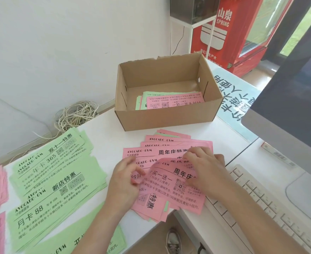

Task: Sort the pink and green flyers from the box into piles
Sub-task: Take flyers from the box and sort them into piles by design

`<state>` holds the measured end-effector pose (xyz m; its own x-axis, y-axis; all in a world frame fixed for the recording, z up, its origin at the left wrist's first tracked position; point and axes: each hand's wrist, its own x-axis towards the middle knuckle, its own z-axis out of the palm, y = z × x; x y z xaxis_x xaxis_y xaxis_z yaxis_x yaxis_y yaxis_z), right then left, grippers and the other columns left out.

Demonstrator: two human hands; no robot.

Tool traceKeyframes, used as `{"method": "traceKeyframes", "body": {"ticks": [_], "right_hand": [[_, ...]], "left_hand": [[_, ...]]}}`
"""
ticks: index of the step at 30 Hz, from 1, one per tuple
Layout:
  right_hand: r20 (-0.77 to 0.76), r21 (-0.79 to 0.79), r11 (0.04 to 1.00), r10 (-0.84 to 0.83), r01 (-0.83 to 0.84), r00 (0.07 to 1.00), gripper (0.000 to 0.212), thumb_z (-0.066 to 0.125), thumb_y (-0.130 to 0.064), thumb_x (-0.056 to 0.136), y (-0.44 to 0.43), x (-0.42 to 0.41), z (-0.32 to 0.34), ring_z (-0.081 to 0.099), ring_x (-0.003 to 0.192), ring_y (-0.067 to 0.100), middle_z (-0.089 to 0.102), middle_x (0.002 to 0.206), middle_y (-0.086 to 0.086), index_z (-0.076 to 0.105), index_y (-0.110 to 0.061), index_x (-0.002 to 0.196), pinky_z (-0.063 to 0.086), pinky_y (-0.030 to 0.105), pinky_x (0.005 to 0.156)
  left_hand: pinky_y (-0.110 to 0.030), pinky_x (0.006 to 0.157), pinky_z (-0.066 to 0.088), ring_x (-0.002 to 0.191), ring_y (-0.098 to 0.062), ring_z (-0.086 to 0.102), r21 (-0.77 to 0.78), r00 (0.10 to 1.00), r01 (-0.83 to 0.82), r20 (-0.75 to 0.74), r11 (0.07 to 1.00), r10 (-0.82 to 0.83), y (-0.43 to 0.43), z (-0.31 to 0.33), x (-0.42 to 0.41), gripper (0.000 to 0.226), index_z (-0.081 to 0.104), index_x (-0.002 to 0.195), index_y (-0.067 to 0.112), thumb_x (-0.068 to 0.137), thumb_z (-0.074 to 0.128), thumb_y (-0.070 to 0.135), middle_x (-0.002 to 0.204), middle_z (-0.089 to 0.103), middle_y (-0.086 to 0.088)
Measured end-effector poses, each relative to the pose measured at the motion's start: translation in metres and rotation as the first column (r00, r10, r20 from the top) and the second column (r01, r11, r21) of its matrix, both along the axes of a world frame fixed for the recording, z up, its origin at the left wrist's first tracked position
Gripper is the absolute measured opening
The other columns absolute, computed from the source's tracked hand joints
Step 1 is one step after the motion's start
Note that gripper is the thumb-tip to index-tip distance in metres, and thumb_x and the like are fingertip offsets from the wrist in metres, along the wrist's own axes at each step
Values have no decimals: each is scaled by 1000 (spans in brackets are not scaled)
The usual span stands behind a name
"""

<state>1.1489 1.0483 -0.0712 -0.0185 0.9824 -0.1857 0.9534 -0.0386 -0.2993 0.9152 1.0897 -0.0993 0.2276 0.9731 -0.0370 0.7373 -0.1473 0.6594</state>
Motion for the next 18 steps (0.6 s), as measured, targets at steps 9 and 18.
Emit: {"method": "traceKeyframes", "body": {"ticks": [9, 18], "right_hand": [[-2, -63, 993, 102, -102, 995, 84, 78, -48, 68, 12, 4, 1, 23, 134, 6, 31, 141, -22, 31, -37, 136, 28, 39, 100], [36, -67, 989, 135, -133, 990, 72, 77, -43, 72, 18, -2, -1, 48, 103, 11, 42, 108, -12, 35, -31, 128, 28, 35, 95]], "left_hand": [[-34, 96, 27, 123, -7, 37, -51, 928, 132, -344, 990, -142, 21, 18, 1, 54, 43, 121, 35, 76, 74, 31, 127, 42, 19], [-30, 73, 31, 91, -5, 48, 157, 945, 271, -233, 950, -231, 10, 3, -4, 54, 55, 96, 38, 65, 71, -3, 93, 53, 25]]}}
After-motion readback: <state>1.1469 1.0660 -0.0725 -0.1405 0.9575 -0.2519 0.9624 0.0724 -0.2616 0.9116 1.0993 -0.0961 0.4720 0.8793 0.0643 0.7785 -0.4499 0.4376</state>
